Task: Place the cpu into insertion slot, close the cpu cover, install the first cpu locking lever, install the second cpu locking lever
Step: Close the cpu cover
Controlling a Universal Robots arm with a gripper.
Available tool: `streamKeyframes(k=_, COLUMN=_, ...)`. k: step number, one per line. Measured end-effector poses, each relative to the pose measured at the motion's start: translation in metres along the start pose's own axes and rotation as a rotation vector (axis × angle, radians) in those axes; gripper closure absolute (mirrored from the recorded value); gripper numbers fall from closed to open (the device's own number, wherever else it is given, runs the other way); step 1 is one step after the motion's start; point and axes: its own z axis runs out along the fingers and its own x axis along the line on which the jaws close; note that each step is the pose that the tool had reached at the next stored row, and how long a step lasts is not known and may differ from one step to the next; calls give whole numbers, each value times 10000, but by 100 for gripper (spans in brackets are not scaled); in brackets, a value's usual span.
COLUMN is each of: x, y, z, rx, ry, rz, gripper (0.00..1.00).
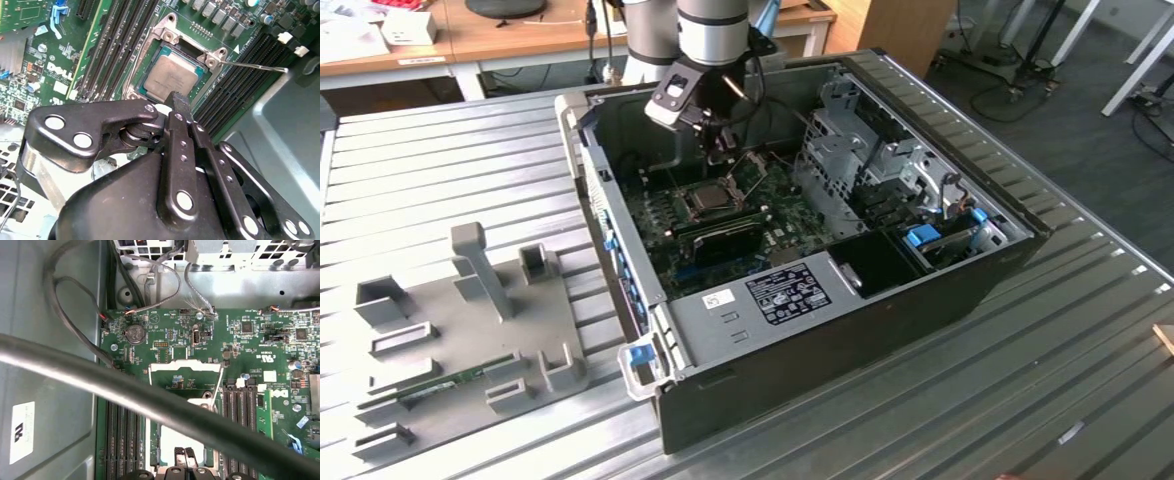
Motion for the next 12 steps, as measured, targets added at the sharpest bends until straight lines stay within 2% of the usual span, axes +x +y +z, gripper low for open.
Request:
streamKeyframes(k=6, x=-1, y=5, z=-91, rx=0, ry=-1, rz=-1, gripper=90)
streamKeyframes(k=12, x=-1, y=6, z=-95, rx=0, ry=0, rz=-1, gripper=90)
